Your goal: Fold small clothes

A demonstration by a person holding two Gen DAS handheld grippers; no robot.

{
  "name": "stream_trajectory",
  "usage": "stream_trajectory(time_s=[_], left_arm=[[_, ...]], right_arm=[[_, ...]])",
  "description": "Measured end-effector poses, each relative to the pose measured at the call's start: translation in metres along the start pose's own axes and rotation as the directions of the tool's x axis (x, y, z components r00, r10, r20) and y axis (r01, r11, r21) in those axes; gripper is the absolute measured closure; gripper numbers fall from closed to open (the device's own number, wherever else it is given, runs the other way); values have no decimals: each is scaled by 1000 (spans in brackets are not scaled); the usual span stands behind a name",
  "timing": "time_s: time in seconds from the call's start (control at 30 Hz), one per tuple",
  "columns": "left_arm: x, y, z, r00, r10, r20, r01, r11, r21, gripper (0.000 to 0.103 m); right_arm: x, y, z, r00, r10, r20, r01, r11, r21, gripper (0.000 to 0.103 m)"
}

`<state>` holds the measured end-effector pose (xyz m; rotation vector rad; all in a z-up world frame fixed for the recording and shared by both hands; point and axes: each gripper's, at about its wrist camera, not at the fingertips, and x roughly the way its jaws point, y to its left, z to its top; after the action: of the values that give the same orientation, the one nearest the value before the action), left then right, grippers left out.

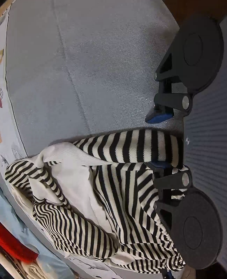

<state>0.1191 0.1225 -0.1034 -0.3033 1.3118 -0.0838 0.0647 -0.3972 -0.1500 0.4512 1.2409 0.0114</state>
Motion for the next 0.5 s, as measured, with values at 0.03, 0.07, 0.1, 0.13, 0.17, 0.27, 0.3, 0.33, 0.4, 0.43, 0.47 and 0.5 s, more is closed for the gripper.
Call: stream_trajectory(time_s=[0.03,0.07,0.1,0.13,0.17,0.27,0.3,0.33,0.4,0.43,0.47,0.5], left_arm=[[2,-3,-1,1000,-7,-7,7,1000,16,84],[2,-6,-1,1000,-16,-12,17,999,32,86],[1,-8,-2,1000,-26,-10,26,999,42,86],[-1,-8,-1,999,-45,-2,45,998,36,86],[-4,-5,-1,997,-71,9,71,997,18,86],[-10,7,1,997,-79,22,80,995,-64,69],[-9,10,1,998,-56,11,57,995,-81,63],[-6,11,0,999,-41,-3,40,995,-90,54],[-2,9,0,999,-45,-26,43,996,-81,51],[0,7,0,998,-51,-34,49,996,-72,47],[1,4,0,997,-57,-45,54,997,-62,40],[4,1,0,997,-54,-54,52,997,-53,37]], right_arm=[[0,1,0,1000,-3,0,3,1000,-6,57],[0,1,-1,1000,-4,0,4,1000,-8,57],[0,2,-1,1000,-4,0,4,1000,-10,60],[0,2,-2,1000,-2,1,2,1000,-12,64],[-1,2,-2,1000,7,1,-7,1000,-12,79],[-5,-1,-1,999,36,11,-36,999,9,91],[-5,-2,0,999,36,17,-36,999,16,91],[-7,-3,1,999,36,21,-37,999,25,91],[-7,-5,1,999,44,18,-45,998,39,90],[-6,-5,1,999,47,13,-48,998,36,87],[-5,-3,0,999,46,5,-46,999,29,86],[-4,-1,-1,999,38,3,-38,999,20,86]])
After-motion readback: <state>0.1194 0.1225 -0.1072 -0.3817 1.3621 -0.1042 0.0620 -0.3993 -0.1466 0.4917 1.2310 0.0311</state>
